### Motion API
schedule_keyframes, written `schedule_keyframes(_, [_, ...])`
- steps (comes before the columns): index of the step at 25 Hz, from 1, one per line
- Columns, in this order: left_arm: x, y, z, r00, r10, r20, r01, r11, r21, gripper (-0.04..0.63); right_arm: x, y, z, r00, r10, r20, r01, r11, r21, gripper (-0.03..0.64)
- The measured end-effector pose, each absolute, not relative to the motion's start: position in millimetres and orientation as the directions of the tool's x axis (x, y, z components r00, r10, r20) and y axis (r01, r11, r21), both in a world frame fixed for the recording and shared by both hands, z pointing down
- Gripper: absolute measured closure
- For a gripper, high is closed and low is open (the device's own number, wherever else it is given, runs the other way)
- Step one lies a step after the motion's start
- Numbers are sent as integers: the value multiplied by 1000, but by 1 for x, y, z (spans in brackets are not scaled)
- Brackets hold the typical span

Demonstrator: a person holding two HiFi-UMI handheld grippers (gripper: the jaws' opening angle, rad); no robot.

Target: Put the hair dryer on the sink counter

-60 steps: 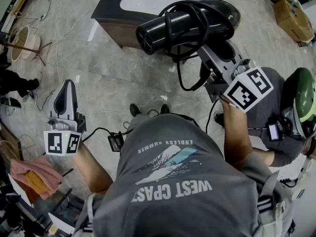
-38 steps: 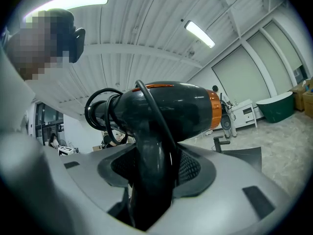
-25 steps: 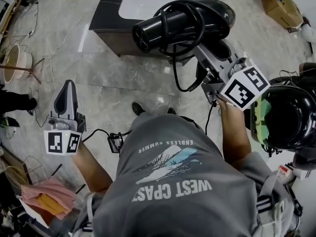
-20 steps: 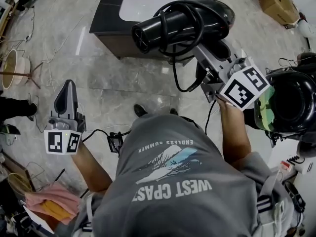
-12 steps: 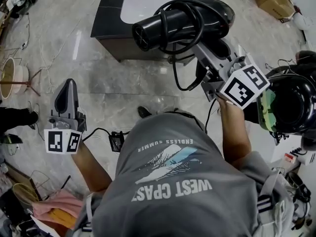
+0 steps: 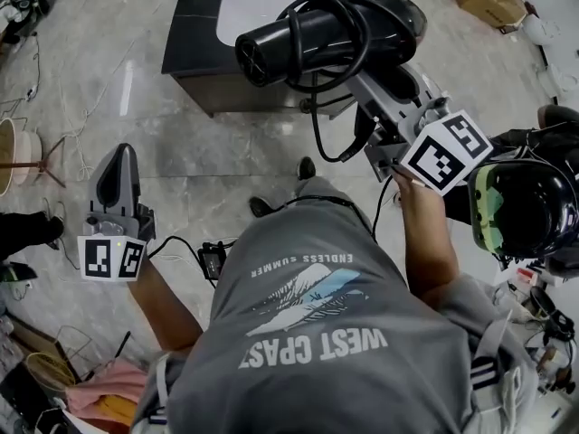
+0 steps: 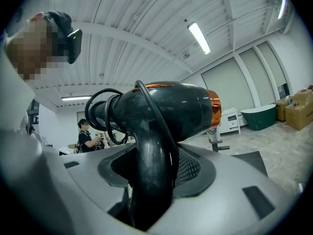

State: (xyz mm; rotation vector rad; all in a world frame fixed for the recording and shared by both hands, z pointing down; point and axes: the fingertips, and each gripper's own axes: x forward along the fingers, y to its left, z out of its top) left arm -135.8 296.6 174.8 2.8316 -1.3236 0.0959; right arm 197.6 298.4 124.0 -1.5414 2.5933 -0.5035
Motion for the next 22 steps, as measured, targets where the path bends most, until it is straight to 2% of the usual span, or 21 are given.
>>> schedule_keyframes(22, [-128,207,187,487,-865,118,-871,-491,-4,580,203,141,152,-628,-768,128,-748,549,-375,394])
